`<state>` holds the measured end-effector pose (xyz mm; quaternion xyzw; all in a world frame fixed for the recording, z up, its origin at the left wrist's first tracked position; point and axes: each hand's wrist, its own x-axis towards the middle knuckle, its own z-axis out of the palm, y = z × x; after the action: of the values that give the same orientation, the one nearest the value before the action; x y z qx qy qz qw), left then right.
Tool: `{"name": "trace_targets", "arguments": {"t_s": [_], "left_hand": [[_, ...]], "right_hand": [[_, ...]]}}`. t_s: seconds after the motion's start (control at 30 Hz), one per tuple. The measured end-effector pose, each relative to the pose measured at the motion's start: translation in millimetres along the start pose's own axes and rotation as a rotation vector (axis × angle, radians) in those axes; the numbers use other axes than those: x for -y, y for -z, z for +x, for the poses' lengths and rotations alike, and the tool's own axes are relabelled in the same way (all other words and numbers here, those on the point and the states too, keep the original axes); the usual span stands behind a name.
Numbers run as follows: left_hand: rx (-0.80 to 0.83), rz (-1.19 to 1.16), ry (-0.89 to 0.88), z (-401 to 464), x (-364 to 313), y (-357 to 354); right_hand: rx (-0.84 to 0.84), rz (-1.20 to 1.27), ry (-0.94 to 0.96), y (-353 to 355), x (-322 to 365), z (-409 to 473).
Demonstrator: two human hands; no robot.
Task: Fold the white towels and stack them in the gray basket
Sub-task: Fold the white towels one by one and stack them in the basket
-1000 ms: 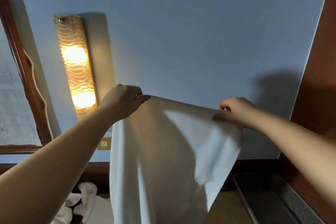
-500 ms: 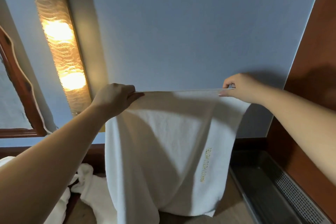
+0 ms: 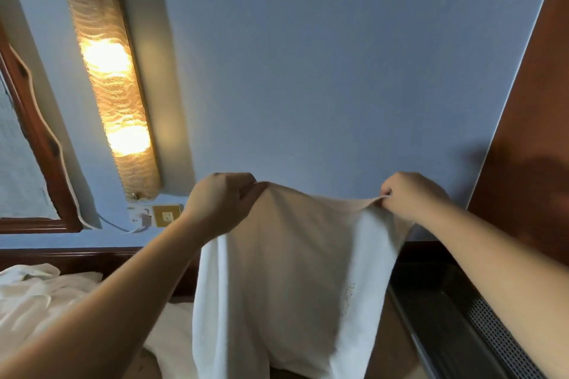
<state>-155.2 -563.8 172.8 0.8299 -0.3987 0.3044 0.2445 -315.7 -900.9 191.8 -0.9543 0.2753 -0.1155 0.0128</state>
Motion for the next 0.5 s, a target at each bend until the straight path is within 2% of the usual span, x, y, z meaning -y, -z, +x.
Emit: {"name": "trace_targets", "arguments": {"t_s": [0.07,0.2,0.37,0.5], "left_hand": [[0.082,-0.079,-0.001,-19,-23,-2],[0.225,-0.201,-0.049,-63,-57,-19],[0.295,-0.290,-0.029,-97,-61,-39],[0.236,-0.389,-0.010,-102,-61,-38]], "right_hand": [[0.028,0.056,-0.082,-18,1,-11],[-0.036,0.128,-0.143,-52,2,-33],[-0.043,0.280,-0.055,-61,1,-57],[-0.011,0.609,0.074,-62,8,-77]]}}
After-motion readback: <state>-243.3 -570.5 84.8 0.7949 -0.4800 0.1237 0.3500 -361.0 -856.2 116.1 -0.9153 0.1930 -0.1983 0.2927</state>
